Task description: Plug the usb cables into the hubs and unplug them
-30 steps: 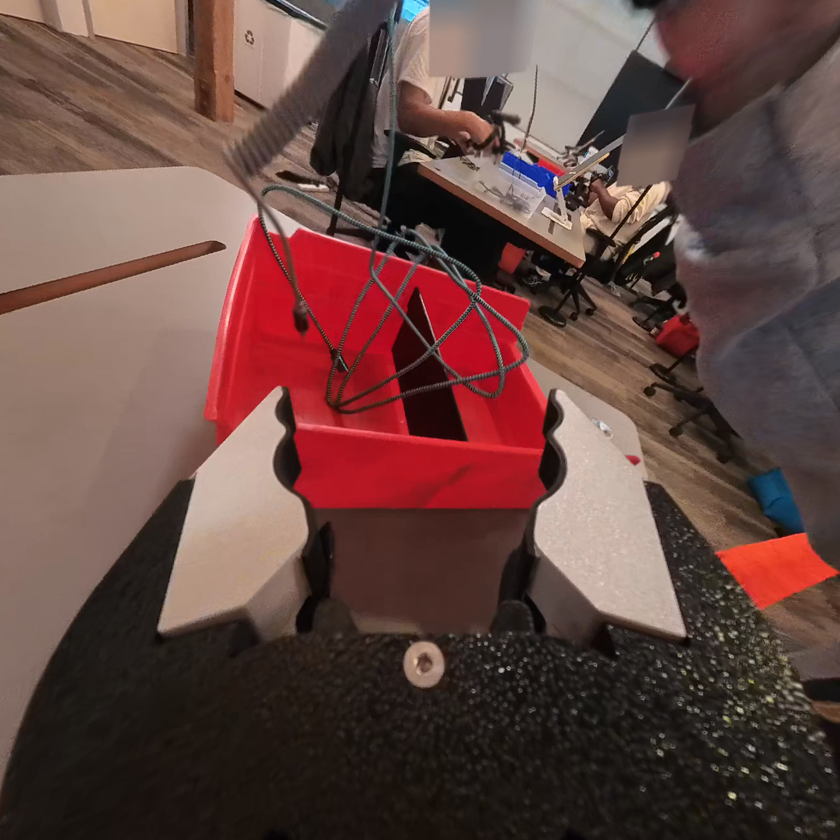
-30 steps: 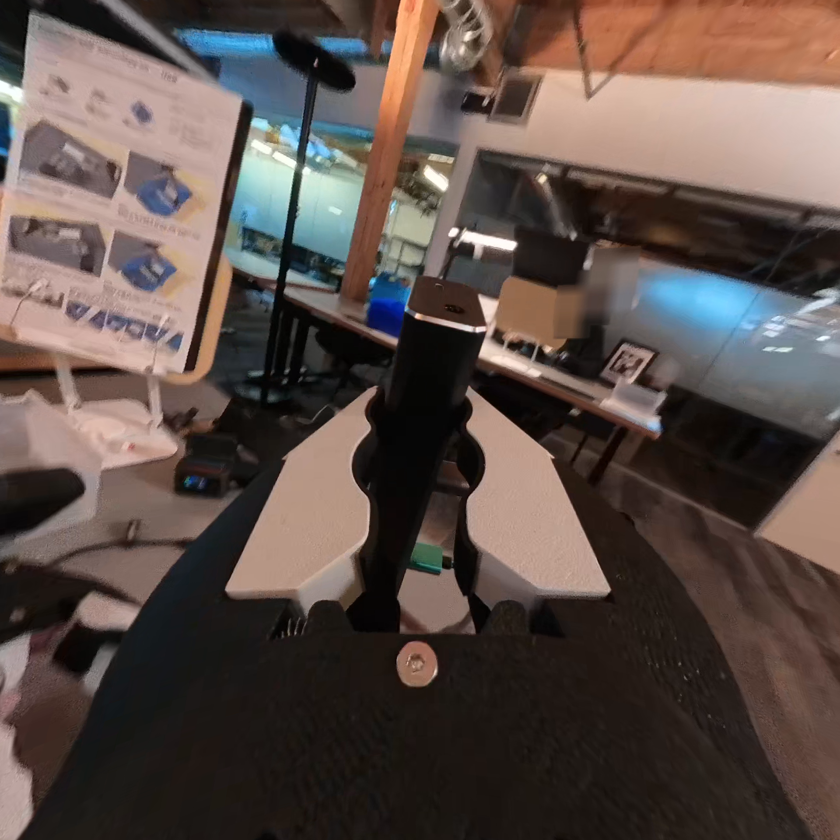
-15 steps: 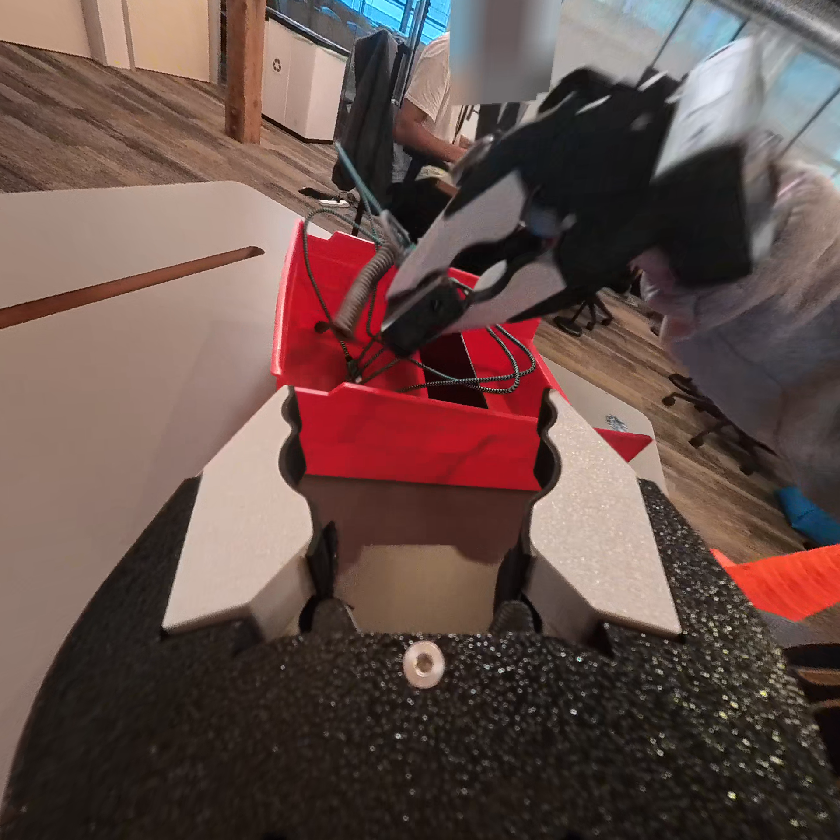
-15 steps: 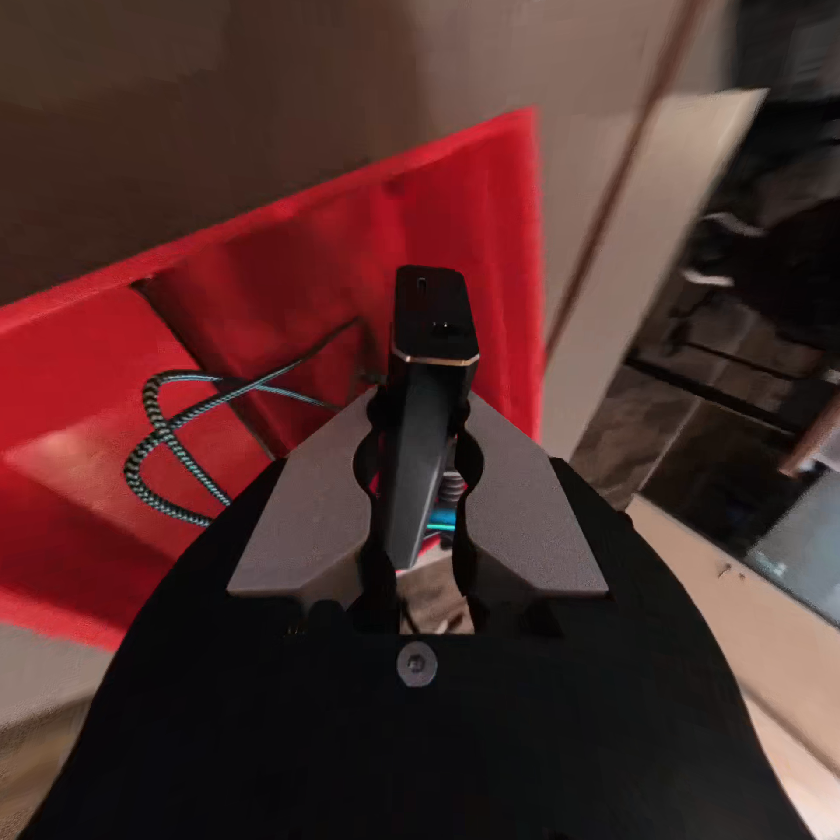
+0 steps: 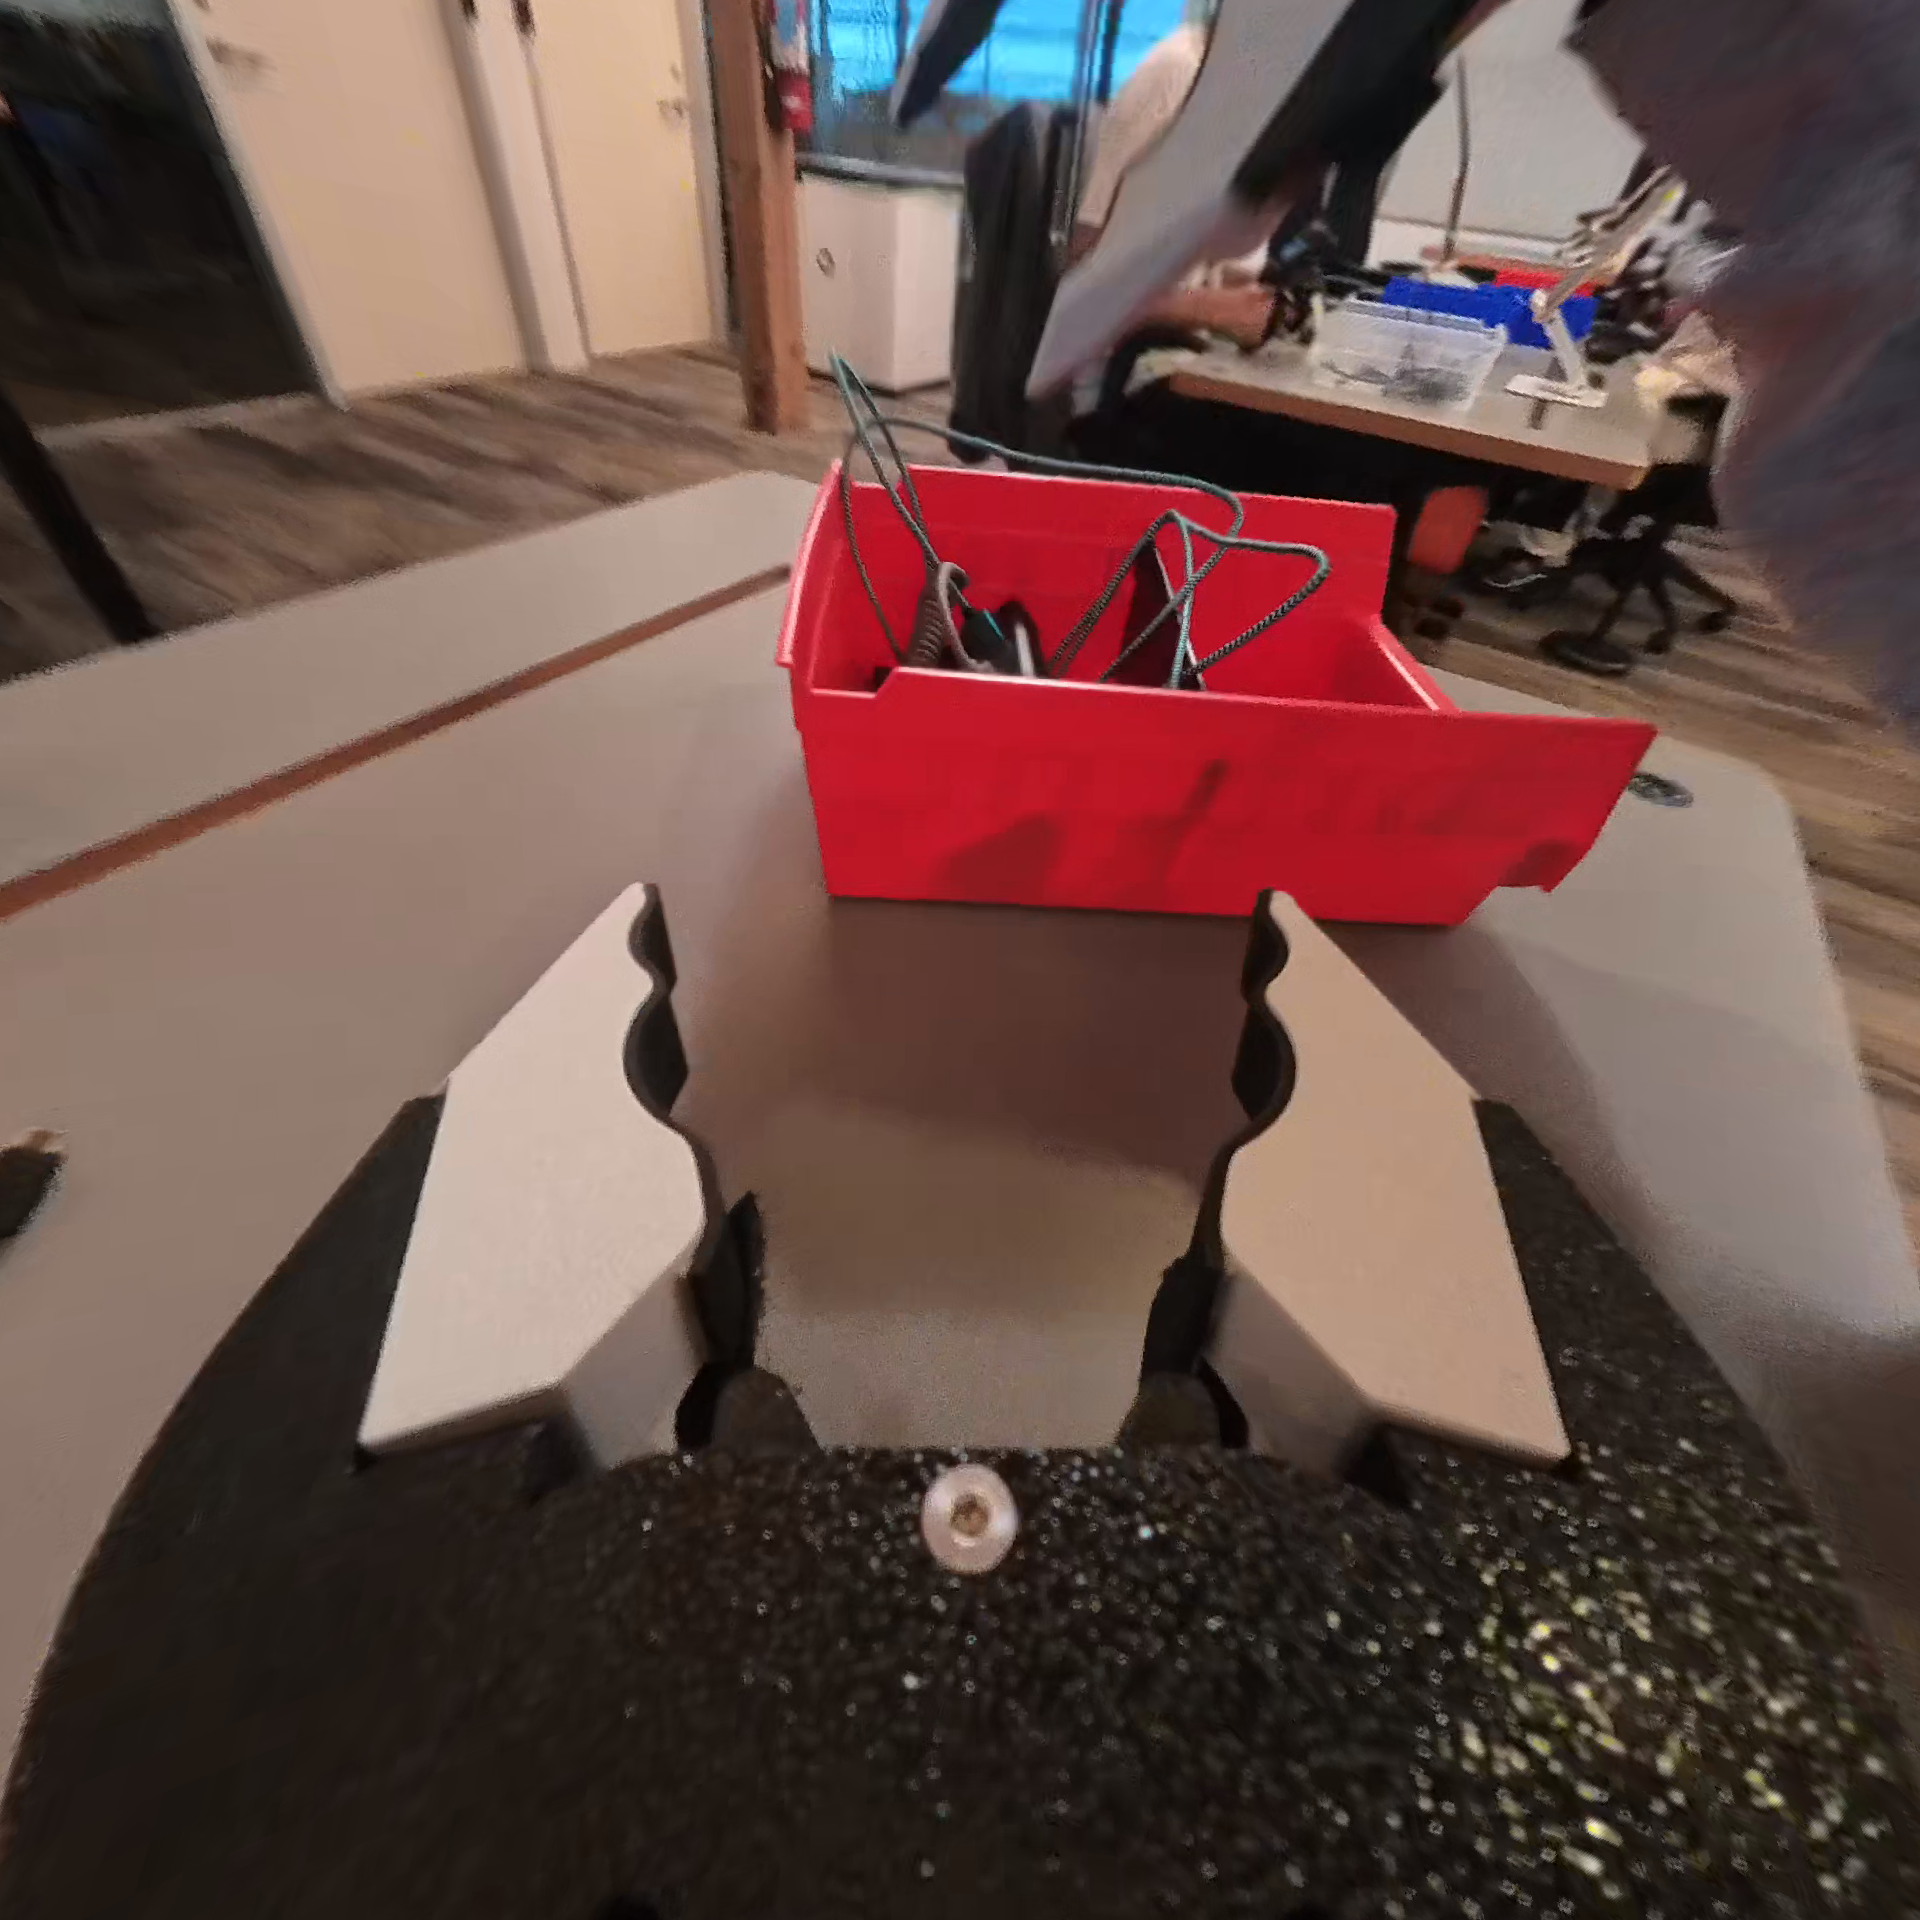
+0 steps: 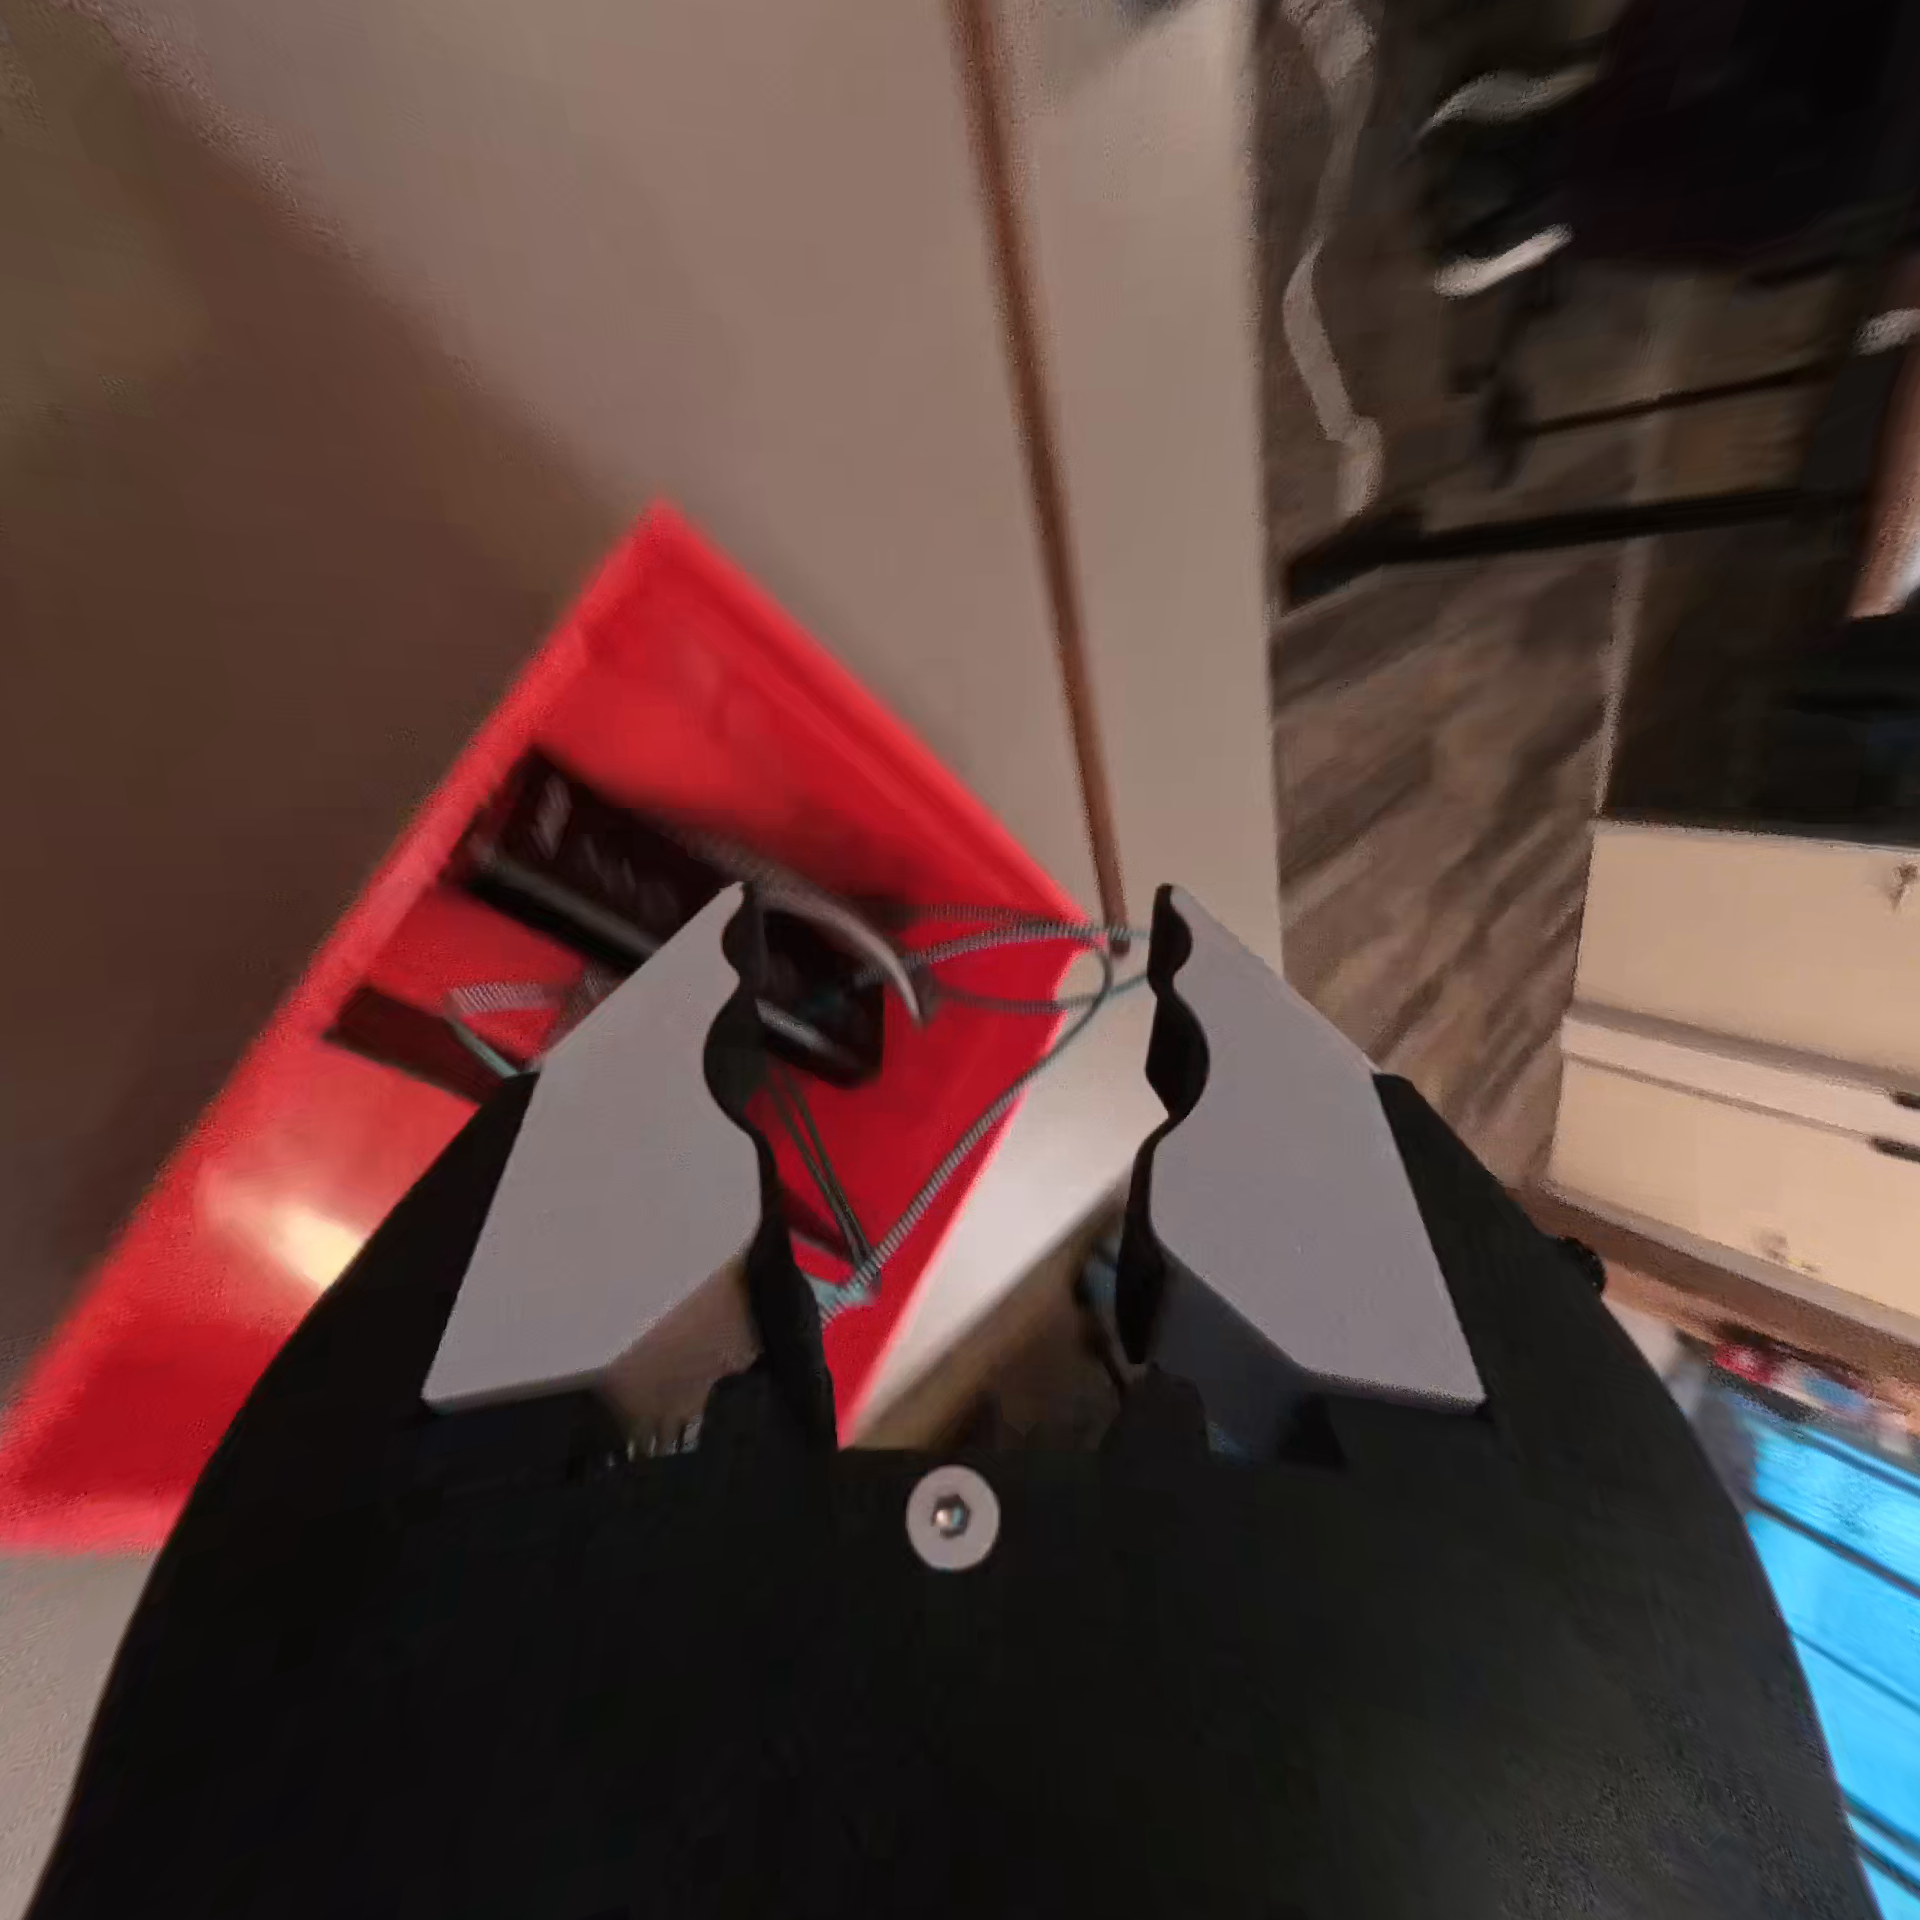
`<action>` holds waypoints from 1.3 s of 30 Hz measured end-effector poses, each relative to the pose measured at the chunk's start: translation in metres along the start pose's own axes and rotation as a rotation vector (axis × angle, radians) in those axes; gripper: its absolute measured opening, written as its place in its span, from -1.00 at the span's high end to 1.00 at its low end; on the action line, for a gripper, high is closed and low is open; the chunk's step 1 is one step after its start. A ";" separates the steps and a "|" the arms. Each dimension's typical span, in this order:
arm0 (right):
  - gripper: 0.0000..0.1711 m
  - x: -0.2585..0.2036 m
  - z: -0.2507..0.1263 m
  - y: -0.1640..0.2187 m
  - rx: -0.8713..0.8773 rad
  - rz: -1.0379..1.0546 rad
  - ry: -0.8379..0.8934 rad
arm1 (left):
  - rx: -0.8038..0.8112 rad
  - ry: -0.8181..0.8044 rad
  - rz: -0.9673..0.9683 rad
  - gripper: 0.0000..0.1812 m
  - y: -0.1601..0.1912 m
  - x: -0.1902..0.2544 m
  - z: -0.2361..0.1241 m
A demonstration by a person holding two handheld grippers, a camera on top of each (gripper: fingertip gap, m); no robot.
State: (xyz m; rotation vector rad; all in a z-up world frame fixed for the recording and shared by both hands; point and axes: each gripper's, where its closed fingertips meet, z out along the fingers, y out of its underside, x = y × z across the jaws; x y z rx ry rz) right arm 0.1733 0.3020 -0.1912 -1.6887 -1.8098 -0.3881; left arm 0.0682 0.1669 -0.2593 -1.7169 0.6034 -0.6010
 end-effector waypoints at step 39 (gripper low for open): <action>0.68 -0.025 0.082 -0.106 0.923 0.468 0.677 | 0.310 -0.242 0.346 0.00 -0.011 0.006 -0.044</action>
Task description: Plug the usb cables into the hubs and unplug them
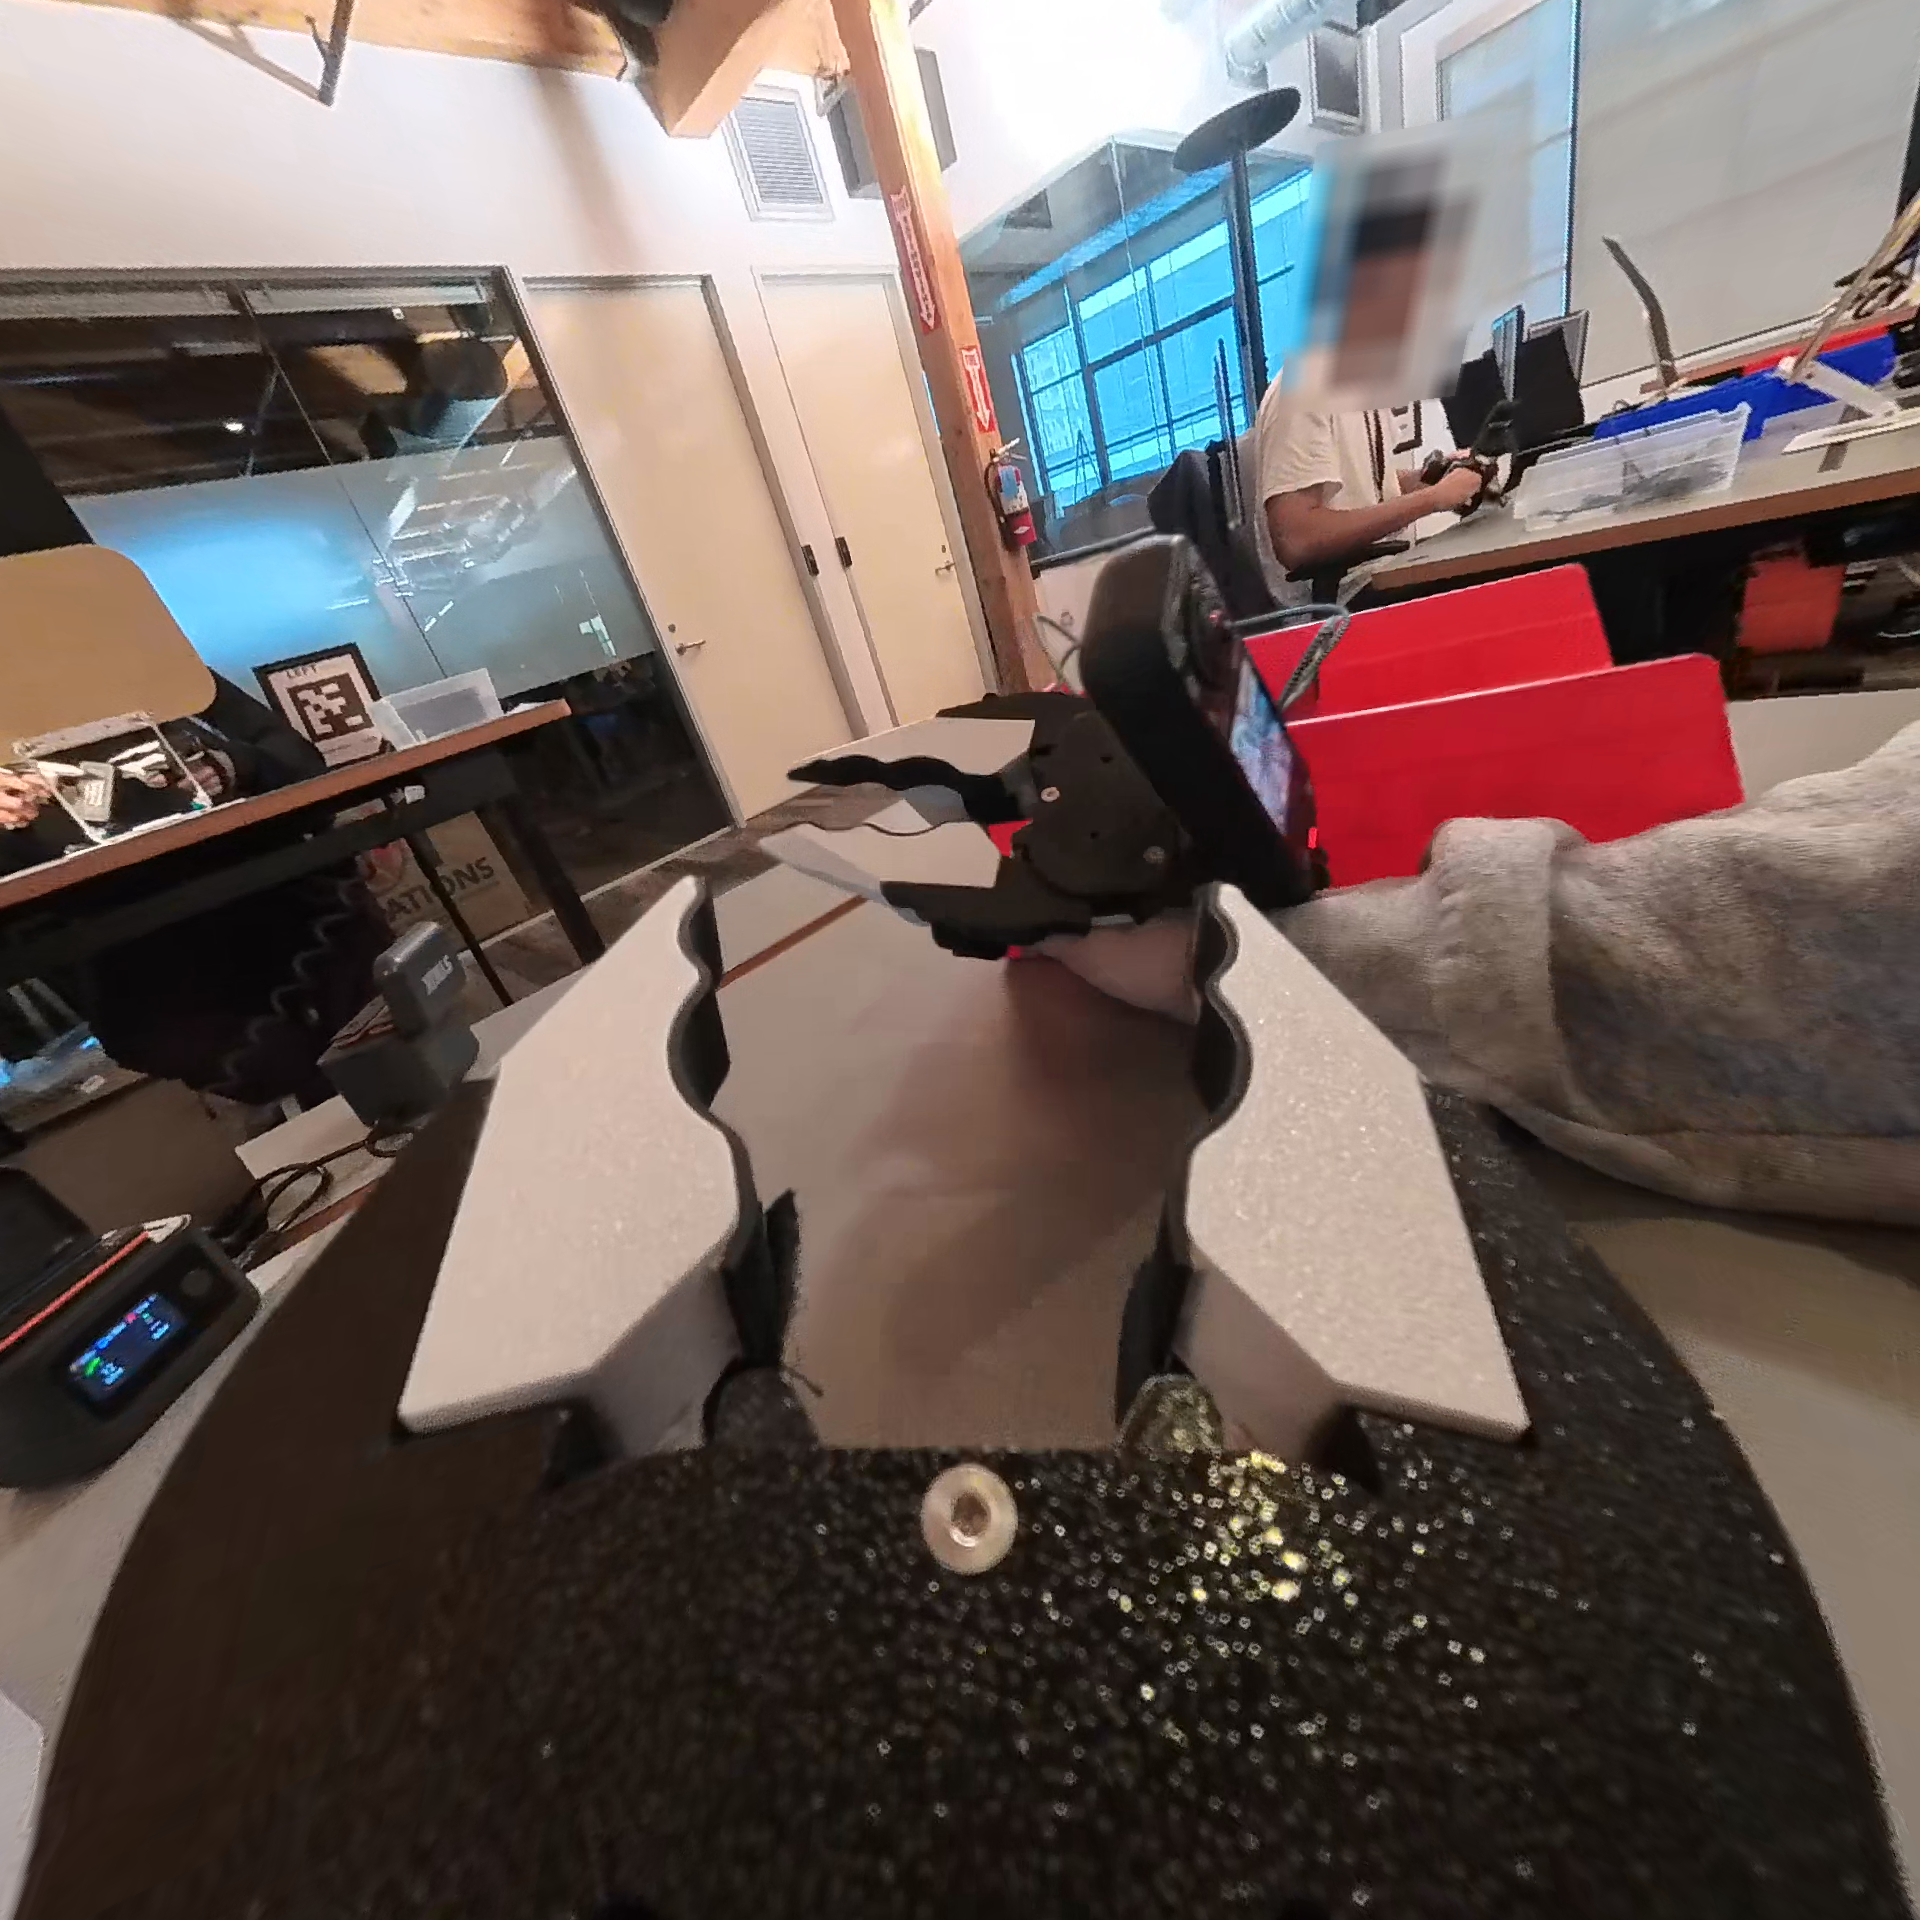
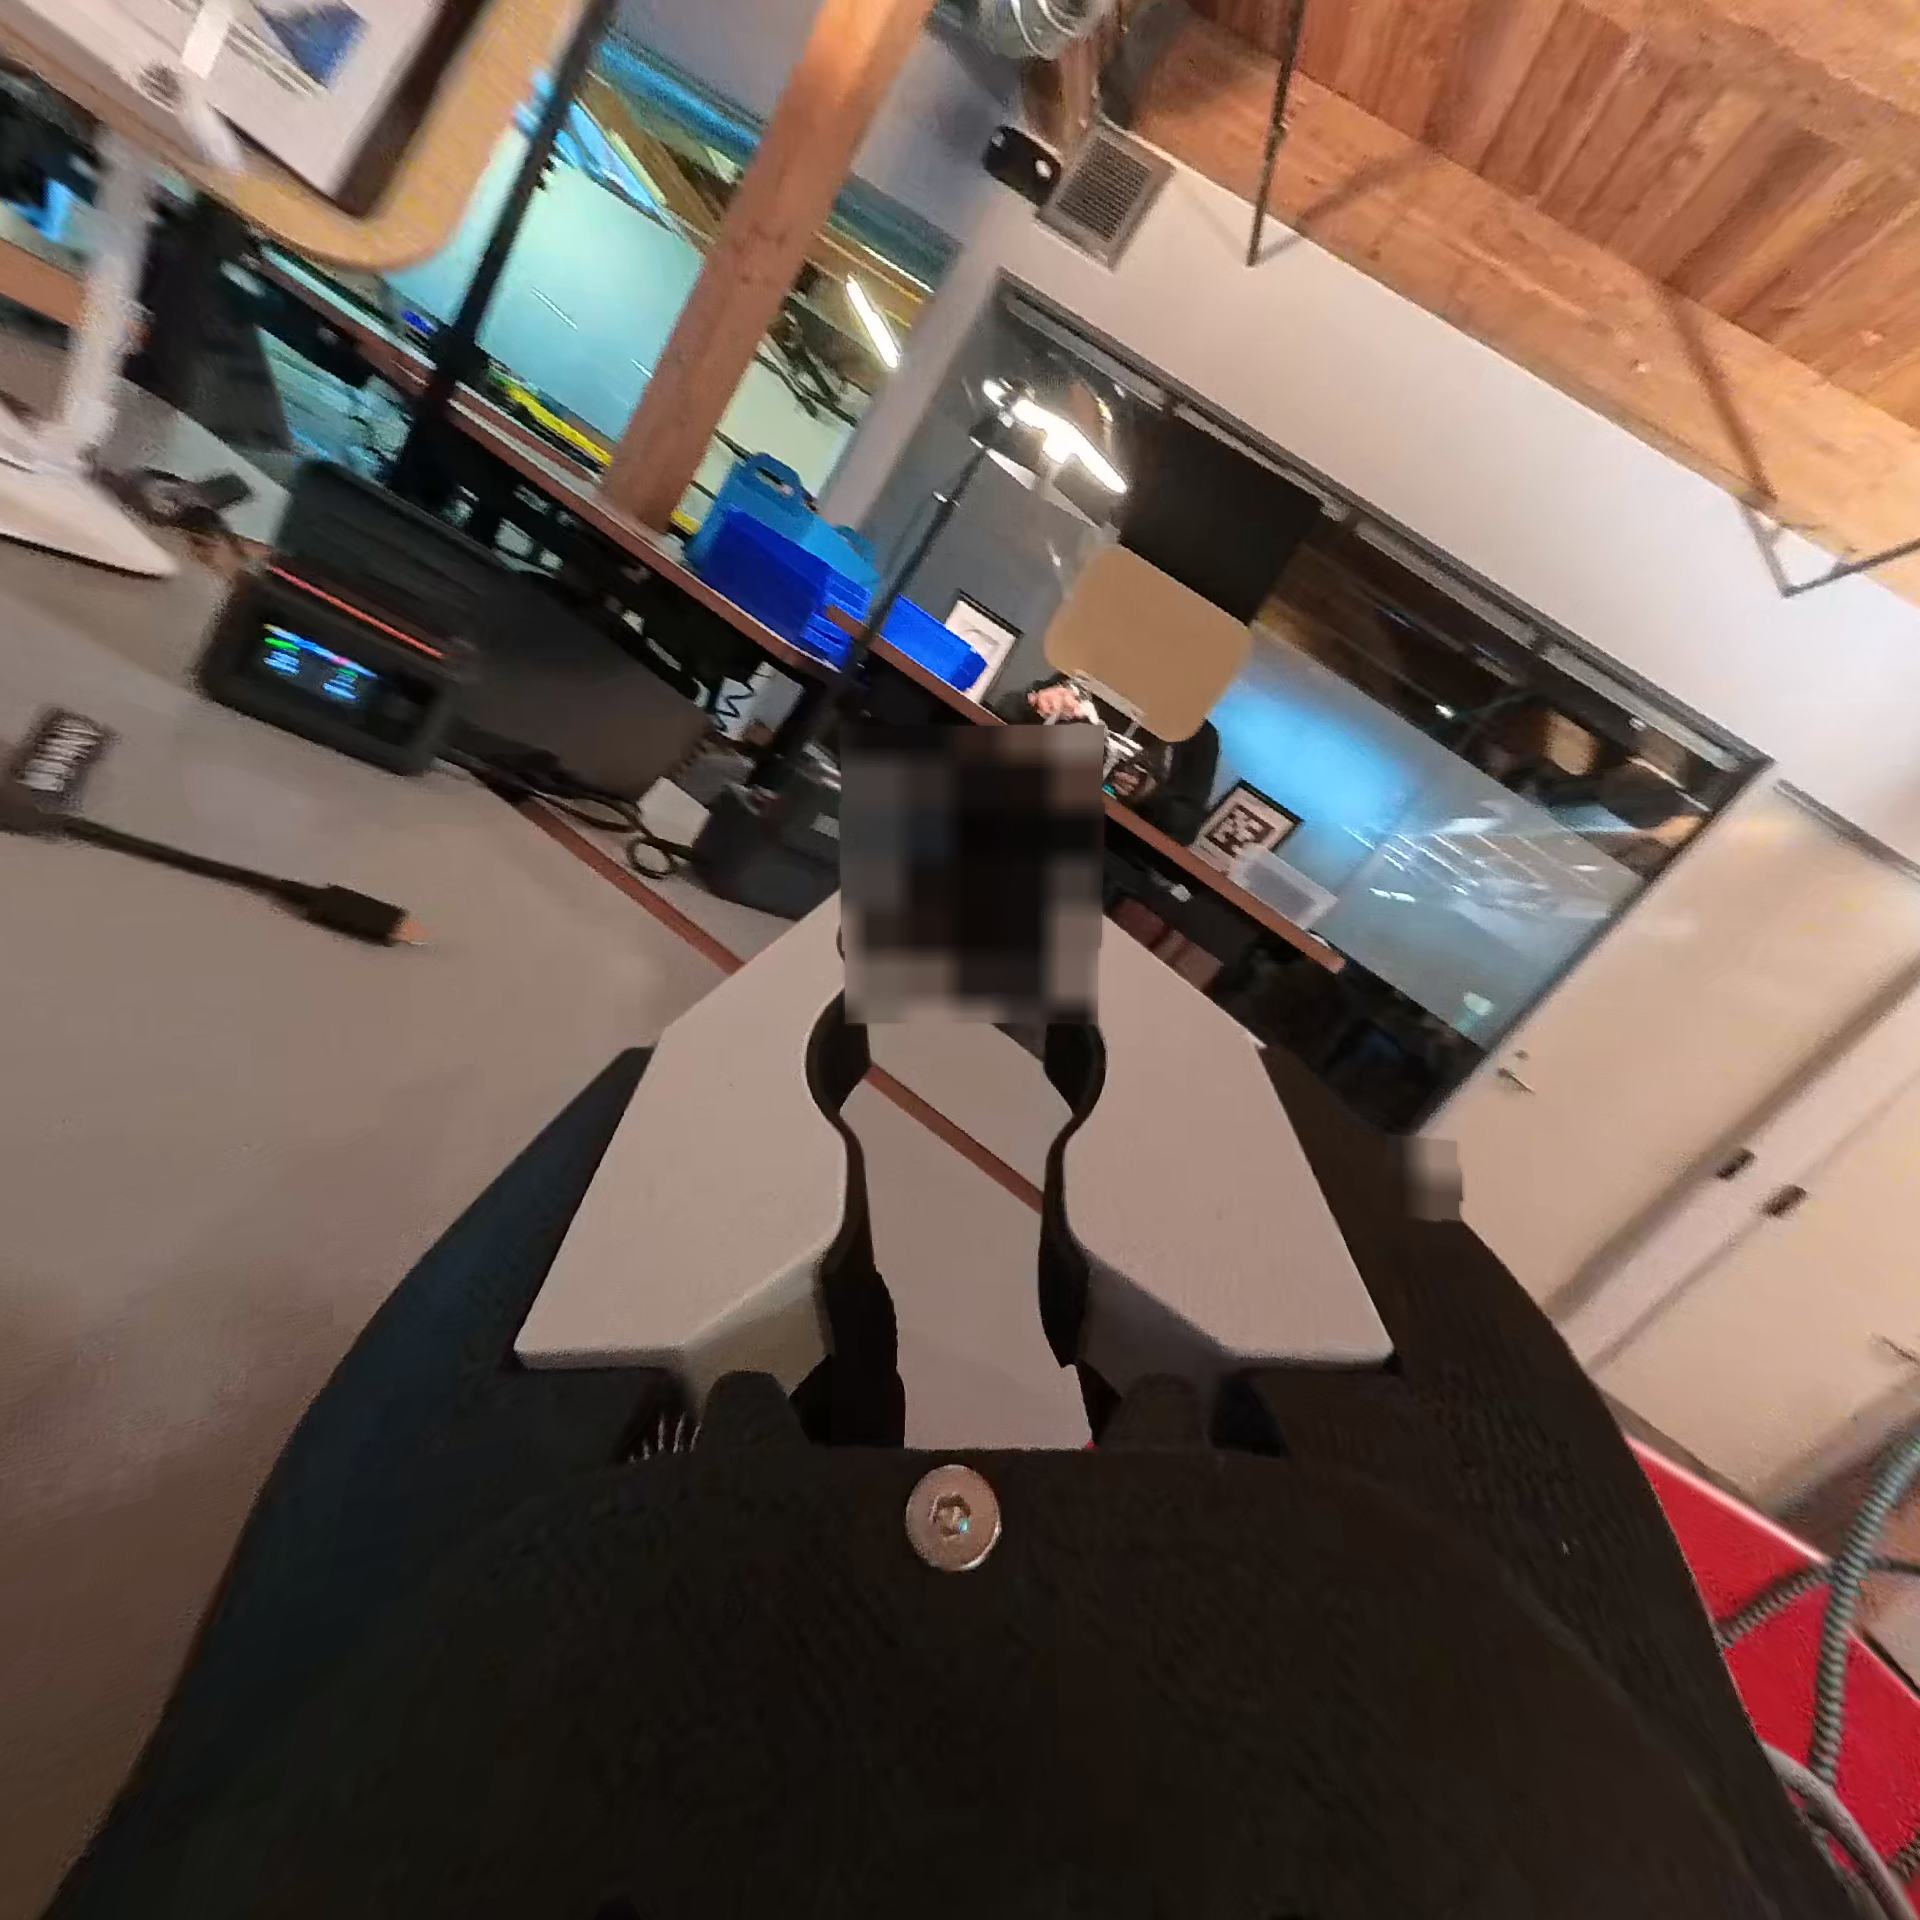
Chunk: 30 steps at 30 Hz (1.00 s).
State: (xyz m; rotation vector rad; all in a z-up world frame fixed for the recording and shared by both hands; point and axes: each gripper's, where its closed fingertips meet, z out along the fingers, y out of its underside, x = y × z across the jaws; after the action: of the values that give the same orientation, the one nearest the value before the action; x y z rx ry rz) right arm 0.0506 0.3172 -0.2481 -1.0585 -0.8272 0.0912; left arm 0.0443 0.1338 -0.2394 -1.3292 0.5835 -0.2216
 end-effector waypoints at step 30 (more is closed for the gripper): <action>0.64 -0.039 -0.073 -0.050 0.072 0.322 -0.147 | -0.057 0.066 0.026 0.03 -0.127 -0.011 -0.054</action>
State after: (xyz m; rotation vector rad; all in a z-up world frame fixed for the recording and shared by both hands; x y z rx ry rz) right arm 0.0546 0.2202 -0.2459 -1.1189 -0.7726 0.4724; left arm 0.0292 0.0620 -0.1219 -1.3722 0.6665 -0.2296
